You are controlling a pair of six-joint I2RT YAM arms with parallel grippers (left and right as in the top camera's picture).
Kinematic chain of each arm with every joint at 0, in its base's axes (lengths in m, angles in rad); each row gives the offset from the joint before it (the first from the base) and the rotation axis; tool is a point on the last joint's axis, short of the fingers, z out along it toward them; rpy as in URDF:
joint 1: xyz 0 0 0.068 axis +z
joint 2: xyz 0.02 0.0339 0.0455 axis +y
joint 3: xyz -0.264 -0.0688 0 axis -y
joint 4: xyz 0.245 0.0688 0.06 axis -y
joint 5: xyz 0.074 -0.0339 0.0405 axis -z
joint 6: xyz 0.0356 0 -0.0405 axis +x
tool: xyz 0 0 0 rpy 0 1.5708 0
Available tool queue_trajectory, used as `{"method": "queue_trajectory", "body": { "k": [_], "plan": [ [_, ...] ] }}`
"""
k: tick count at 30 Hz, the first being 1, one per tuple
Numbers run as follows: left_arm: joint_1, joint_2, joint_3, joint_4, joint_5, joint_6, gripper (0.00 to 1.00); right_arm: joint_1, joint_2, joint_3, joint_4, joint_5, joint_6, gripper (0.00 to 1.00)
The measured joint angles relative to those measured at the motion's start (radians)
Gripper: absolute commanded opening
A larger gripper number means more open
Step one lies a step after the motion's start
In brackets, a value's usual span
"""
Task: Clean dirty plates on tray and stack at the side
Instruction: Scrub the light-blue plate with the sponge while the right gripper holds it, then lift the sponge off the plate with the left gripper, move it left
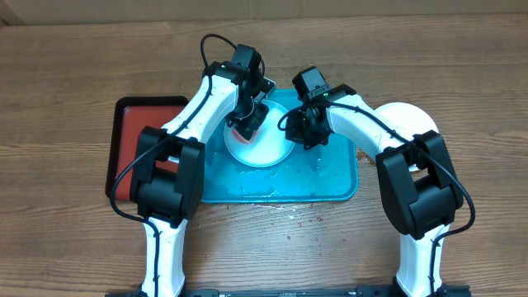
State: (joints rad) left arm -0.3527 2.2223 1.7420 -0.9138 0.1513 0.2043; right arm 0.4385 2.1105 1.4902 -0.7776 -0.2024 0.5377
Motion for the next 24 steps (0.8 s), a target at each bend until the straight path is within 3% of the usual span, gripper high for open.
{"method": "queue_trajectory", "body": {
  "k": [7, 12, 18, 24],
  "plan": [
    [0.000, 0.000, 0.028, -0.007, 0.112, 0.036, 0.04, 0.000, 0.000, 0.000, 0.001, 0.000, 0.000, 0.04],
    [0.010, 0.000, 0.201, -0.066, 0.188, 0.026, 0.04, 0.000, 0.000, 0.000, 0.000, 0.000, 0.000, 0.04],
    [0.083, 0.000, 0.474, -0.229, 0.191, -0.078, 0.04, 0.000, 0.000, 0.000, -0.001, 0.000, -0.004, 0.04],
    [0.187, 0.000, 0.586, -0.457, 0.090, -0.214, 0.04, 0.000, 0.000, 0.004, -0.057, -0.005, -0.050, 0.04]
  ]
}}
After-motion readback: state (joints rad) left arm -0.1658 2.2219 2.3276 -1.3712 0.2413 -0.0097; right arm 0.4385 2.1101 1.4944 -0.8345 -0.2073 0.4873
